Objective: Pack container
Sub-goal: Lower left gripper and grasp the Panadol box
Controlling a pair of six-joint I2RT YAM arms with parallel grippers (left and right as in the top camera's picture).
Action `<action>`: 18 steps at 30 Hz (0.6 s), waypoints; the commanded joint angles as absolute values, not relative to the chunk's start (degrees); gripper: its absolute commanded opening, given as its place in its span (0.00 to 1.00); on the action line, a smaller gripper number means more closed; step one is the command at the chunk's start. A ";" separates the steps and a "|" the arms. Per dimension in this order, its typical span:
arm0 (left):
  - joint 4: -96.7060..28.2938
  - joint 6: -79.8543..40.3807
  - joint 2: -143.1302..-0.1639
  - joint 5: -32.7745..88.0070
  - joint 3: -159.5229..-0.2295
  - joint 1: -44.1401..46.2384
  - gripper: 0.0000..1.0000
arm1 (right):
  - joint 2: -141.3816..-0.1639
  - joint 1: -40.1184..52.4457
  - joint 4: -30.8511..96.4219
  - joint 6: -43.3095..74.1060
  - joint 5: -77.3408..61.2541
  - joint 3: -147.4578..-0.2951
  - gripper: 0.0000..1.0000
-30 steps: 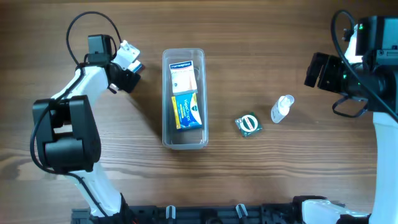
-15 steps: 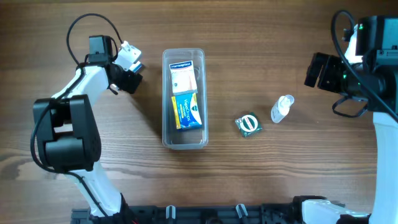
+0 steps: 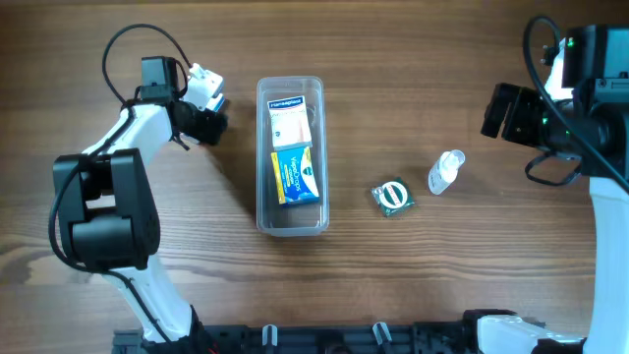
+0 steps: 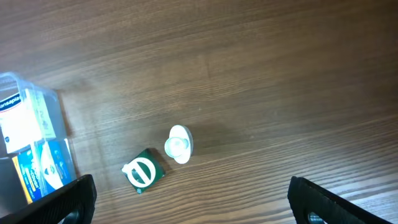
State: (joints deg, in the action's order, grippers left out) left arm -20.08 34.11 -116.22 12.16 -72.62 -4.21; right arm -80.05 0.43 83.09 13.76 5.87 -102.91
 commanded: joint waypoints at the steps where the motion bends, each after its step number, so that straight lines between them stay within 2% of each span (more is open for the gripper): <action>1: -19.51 30.37 -116.57 14.52 -73.21 -4.25 0.74 | -80.47 0.25 82.98 13.50 6.87 -103.37 1.00; 4: -18.11 26.55 -116.57 14.48 -73.21 -4.25 0.63 | -80.47 0.25 82.98 13.50 6.87 -103.37 1.00; 12: -15.38 23.05 -116.57 14.11 -73.21 -4.25 0.54 | -80.47 0.25 82.98 13.50 6.87 -103.37 1.00; 15: -15.53 23.07 -116.57 12.82 -73.21 -4.25 0.54 | -80.47 0.25 82.98 13.52 6.87 -103.37 1.00; 18: -16.12 23.11 -116.57 12.62 -73.21 -4.25 0.65 | -80.47 0.23 82.98 13.52 6.87 -103.37 1.00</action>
